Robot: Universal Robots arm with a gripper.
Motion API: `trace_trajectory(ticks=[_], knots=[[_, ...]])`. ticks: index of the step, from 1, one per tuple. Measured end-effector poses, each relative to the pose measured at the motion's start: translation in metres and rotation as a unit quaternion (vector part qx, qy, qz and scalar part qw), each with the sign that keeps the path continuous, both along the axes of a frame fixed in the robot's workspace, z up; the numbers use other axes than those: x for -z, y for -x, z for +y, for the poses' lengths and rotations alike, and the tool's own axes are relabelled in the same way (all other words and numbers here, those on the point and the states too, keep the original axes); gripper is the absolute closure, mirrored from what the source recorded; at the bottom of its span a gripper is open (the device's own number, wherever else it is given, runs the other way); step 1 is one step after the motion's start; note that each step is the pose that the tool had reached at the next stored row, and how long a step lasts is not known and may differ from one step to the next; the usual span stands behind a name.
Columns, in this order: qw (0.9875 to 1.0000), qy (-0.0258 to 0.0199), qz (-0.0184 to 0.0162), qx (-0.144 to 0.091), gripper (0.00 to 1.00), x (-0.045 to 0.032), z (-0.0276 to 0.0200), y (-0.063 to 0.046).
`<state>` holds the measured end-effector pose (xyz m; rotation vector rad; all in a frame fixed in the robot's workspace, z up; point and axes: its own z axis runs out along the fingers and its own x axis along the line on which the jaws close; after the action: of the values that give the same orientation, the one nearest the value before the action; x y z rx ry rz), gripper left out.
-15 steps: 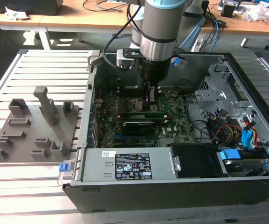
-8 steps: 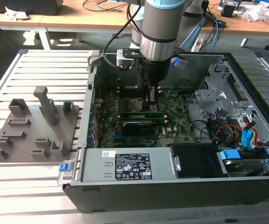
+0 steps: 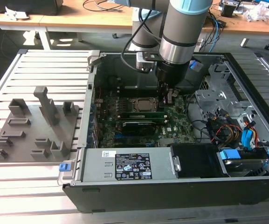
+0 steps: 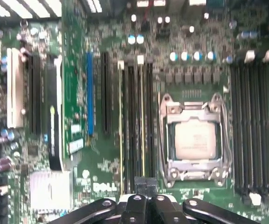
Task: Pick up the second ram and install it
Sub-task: 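Press down the second ram until it locks into place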
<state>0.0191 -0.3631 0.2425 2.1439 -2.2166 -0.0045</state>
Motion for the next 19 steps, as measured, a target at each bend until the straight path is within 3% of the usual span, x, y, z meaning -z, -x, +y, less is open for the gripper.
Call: trace_trajectory(ticks=[2,8,11,12,13,14,15,17,19], knots=[[1.0000,-0.0004,0.0011,0.000,0.89,0.0025,0.0000,-0.003],[0.9999,-0.0098,0.0025,0.000,0.89,0.0144,-0.0004,-0.008],[0.9999,-0.0117,0.0021,0.000,0.89,0.0132,-0.0001,-0.008],[0.9999,-0.0119,0.0015,0.000,0.89,0.0073,-0.0002,-0.007],[0.9999,-0.0154,0.0005,0.000,0.89,0.0044,-0.0003,-0.006],[0.9997,-0.0254,0.0004,0.000,0.89,0.0042,-0.0007,-0.003],[0.9991,-0.0418,0.0004,0.000,0.89,0.0042,-0.0023,0.002],[0.9991,-0.0413,-0.0010,0.000,0.89,0.0043,-0.0046,0.018],[0.9993,-0.0366,-0.0016,0.000,0.89,0.0046,-0.0058,0.036]])
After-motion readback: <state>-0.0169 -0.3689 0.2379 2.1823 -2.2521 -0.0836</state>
